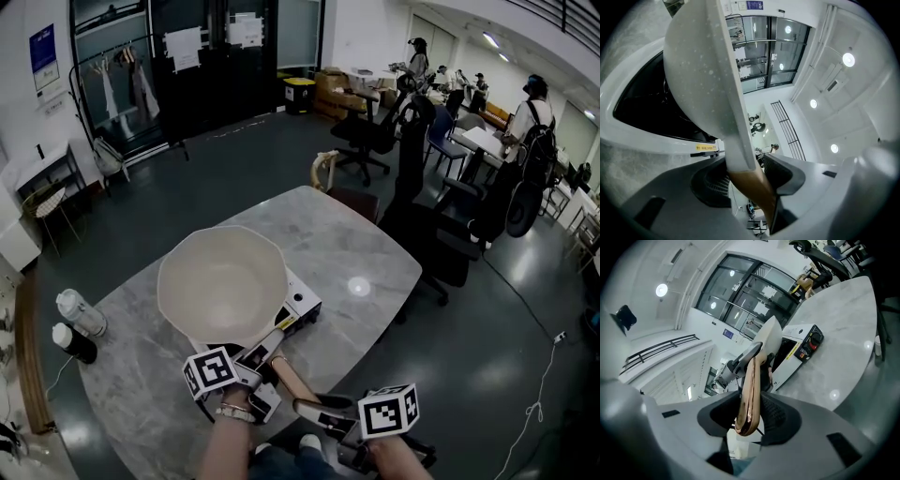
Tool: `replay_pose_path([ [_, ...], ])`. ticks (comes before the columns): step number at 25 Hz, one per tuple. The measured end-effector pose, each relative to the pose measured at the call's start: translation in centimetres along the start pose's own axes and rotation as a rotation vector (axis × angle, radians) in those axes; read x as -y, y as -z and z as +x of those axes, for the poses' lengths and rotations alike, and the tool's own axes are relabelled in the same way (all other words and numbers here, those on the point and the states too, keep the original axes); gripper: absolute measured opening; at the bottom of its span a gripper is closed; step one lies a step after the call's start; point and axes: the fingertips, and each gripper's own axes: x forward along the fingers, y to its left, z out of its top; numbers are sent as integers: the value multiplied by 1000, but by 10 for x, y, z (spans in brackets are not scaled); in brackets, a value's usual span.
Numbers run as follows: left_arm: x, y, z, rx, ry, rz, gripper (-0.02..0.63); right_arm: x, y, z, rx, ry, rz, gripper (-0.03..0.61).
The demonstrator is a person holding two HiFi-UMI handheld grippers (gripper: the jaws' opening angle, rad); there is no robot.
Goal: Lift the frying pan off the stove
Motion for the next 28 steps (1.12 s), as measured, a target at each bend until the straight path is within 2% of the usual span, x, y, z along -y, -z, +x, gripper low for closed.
replay_pose_path([
  [7,21,-5,3,-23,-16,114,218,-4,2,1,-16,-21,-33,150],
  [12,47,-17,7,-5,30,214,218,-12,-8,-1,-19,-19,-116,152],
  [22,85,-28,14,36,68,234,218,-28,-37,-17,16,-26,-243,152],
  [28,100,-29,8,65,85,270,218,-35,-38,-21,12,-28,-303,152],
])
